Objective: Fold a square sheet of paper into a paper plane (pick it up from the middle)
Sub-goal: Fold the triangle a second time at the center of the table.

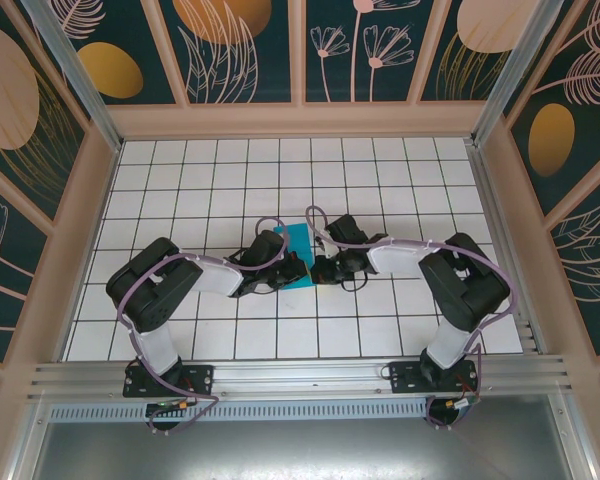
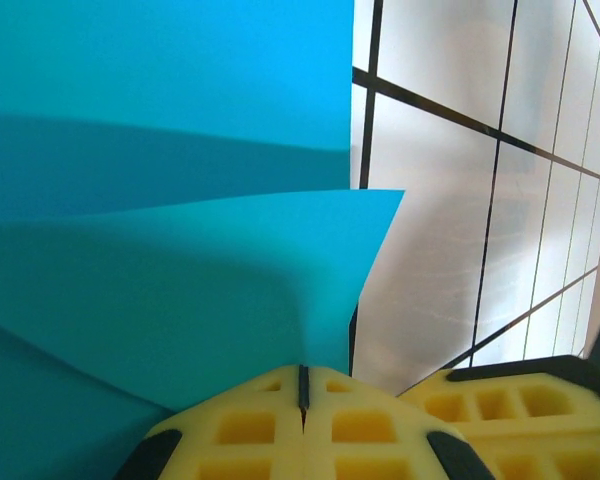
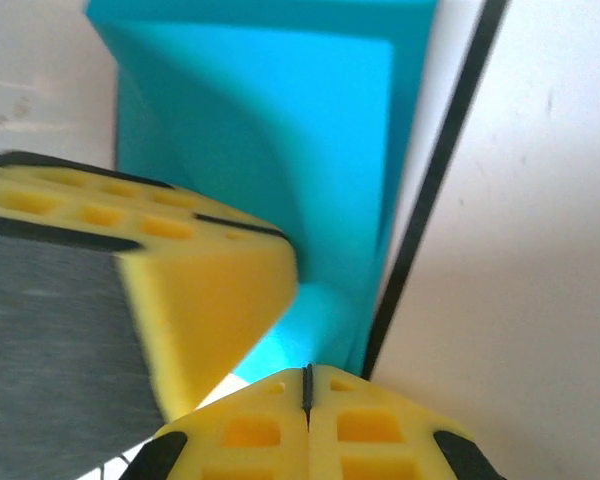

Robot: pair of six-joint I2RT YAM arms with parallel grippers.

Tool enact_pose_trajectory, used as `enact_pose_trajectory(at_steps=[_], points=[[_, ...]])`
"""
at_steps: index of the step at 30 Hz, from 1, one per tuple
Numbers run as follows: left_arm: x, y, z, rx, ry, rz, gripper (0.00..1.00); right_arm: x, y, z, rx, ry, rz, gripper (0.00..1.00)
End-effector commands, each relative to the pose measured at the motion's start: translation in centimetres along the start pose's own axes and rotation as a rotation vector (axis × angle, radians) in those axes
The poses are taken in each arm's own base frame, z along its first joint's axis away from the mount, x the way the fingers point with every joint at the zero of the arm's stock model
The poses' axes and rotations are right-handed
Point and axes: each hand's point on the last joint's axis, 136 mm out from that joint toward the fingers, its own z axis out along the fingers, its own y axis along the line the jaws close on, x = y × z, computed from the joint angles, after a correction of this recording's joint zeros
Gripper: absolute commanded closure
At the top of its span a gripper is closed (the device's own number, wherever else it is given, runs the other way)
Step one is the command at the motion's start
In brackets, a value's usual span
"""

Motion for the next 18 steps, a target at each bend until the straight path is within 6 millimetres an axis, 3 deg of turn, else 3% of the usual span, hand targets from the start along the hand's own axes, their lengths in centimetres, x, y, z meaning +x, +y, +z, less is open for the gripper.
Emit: enact_pose_trajectory(at_steps=[1,9,18], points=[[0.1,2.3,0.4,-0.093,-0.011,-0.023,1.0,1.9,-1.4,0.8,0.022,0.056,0.029,1.0],[-0.6,2.3,-0.1,-0.116,-0.05,-0.013,1.0,2.9,-3.9,1.3,0.134,0.081,0.046,1.0],[-3.6,4.5,-1.9,-0.227,-0.17,-0.022,1.0,4.4,-6.5,1.4,0.25,0.119,0.081,1.0]])
